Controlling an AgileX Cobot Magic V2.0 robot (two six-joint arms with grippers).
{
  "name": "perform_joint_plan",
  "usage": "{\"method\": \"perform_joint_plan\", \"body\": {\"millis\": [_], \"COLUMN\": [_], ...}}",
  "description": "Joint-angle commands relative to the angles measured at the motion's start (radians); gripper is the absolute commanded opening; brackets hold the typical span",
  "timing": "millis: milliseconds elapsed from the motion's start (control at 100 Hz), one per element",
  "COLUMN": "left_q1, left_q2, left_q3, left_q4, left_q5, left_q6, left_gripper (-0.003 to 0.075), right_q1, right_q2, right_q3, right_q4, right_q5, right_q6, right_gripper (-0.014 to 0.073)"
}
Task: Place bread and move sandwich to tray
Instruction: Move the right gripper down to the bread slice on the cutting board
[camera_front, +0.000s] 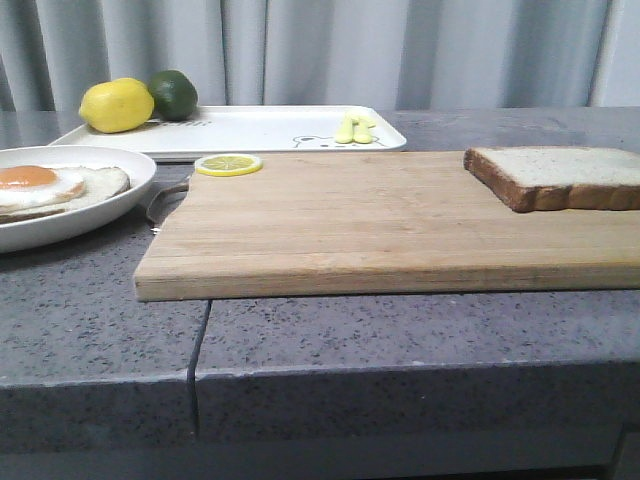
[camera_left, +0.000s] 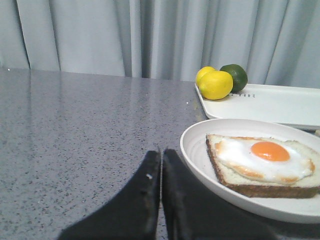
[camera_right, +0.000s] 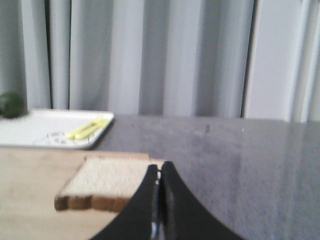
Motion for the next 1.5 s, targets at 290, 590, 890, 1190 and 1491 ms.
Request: {"method": "perform_joint_plan", "body": {"millis": [290,590,890,1190,1491], "left_q1": [-0.007,-0.007,-0.007,-0.007,-0.007], "left_q2": [0.092,0.355,0.504,0.526,0.526], "left_q3": [-0.365,-0.637,-0.693,-0.693,-0.693], "left_q4": [-0.155,-0.262,-0.264,-0.264,-0.264], "left_q5": [0.186,0.431,0.558,0.567,0.565], "left_q6": [-0.011,-0.007,-0.007,-0.005,-0.005], "left_gripper": [-0.002,-0.002,-0.0018,0.0167,0.0213], "right_q1": [-0.006,-0.006,-0.006,-0.012,-0.101], "right_q2": [0.106,0.375,0.522,0.615,0.834], "right_q3": [-0.323,-0.563,-0.587,-0.587,-0.587], "right_q4": [0.081,0.081,0.195,0.224,0.297], "right_q5": [0.384,0.517,0.543,0.415,0.229], "right_q6": [-0.003,-0.003,-0.003,0.184,0.381], "right_gripper": [-0.0069,-0.0069,0.002,0.0503,0.0484]}}
